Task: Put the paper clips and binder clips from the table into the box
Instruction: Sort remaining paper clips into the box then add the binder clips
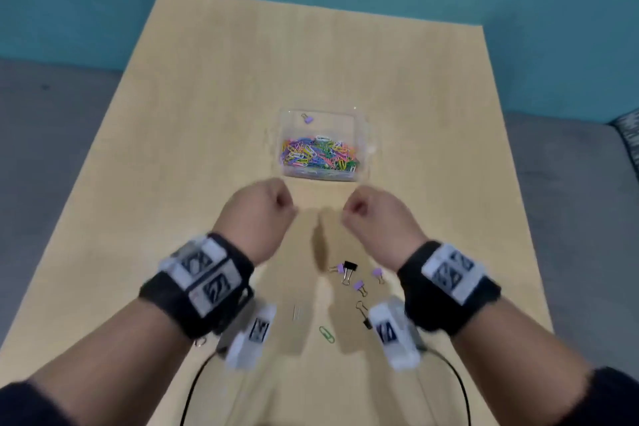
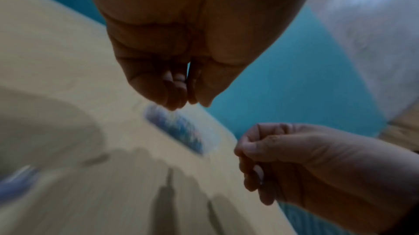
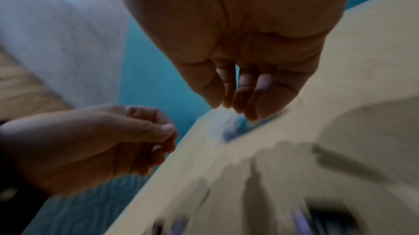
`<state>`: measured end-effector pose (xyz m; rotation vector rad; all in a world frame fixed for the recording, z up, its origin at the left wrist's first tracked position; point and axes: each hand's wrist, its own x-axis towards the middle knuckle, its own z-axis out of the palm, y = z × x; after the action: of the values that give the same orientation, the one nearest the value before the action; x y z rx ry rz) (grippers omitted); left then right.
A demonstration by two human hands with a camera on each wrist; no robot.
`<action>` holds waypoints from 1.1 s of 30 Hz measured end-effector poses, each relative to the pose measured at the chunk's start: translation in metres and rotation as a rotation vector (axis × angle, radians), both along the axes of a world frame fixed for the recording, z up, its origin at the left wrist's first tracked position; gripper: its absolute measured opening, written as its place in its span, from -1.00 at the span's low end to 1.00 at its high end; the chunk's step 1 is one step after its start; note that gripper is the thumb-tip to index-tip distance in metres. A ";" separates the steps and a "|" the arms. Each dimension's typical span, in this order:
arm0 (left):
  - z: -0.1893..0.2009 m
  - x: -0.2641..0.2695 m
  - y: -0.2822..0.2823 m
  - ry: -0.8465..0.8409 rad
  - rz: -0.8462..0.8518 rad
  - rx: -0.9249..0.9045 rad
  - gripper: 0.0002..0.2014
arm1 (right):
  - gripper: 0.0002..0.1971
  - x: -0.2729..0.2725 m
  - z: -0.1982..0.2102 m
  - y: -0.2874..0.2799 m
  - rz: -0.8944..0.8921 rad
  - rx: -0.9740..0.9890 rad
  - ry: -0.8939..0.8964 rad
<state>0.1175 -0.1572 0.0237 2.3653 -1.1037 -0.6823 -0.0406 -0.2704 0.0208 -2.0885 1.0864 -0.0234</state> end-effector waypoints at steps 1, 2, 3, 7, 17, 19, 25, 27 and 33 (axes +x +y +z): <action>-0.008 -0.017 0.020 0.050 -0.063 0.112 -0.86 | -0.96 -0.015 -0.004 0.026 0.100 0.052 0.083; -0.017 -0.034 0.039 0.083 -0.111 0.212 -0.81 | -0.98 -0.028 -0.010 0.050 0.192 0.104 0.167; -0.026 -0.049 0.056 0.094 -0.136 0.283 -0.78 | -0.97 -0.040 -0.018 0.072 0.264 0.121 0.240; -0.050 -0.085 0.088 -0.001 -0.128 0.299 -0.75 | -0.90 -0.066 -0.045 0.124 0.326 -0.023 0.315; -0.061 -0.098 0.096 -0.090 -0.314 0.220 -0.78 | -0.58 -0.066 -0.057 0.138 0.404 -0.130 0.246; -0.057 -0.100 0.096 -0.098 -0.388 0.221 -0.70 | -0.56 -0.067 -0.055 0.136 0.437 -0.115 0.215; -0.048 -0.036 0.034 -0.044 -0.043 0.074 -0.78 | -0.80 -0.015 -0.032 0.048 0.117 -0.017 0.093; -0.035 -0.004 -0.006 -0.056 0.012 -0.004 -0.82 | -0.86 0.013 -0.021 0.007 -0.016 -0.039 0.012; -0.002 0.041 -0.080 0.052 0.086 -0.134 -0.88 | -0.86 0.068 0.003 -0.064 -0.245 0.074 -0.179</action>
<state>0.1589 -0.2374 0.0222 2.2544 -0.9873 -0.6167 0.0270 -0.3343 0.0237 -1.8390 1.2062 -0.2807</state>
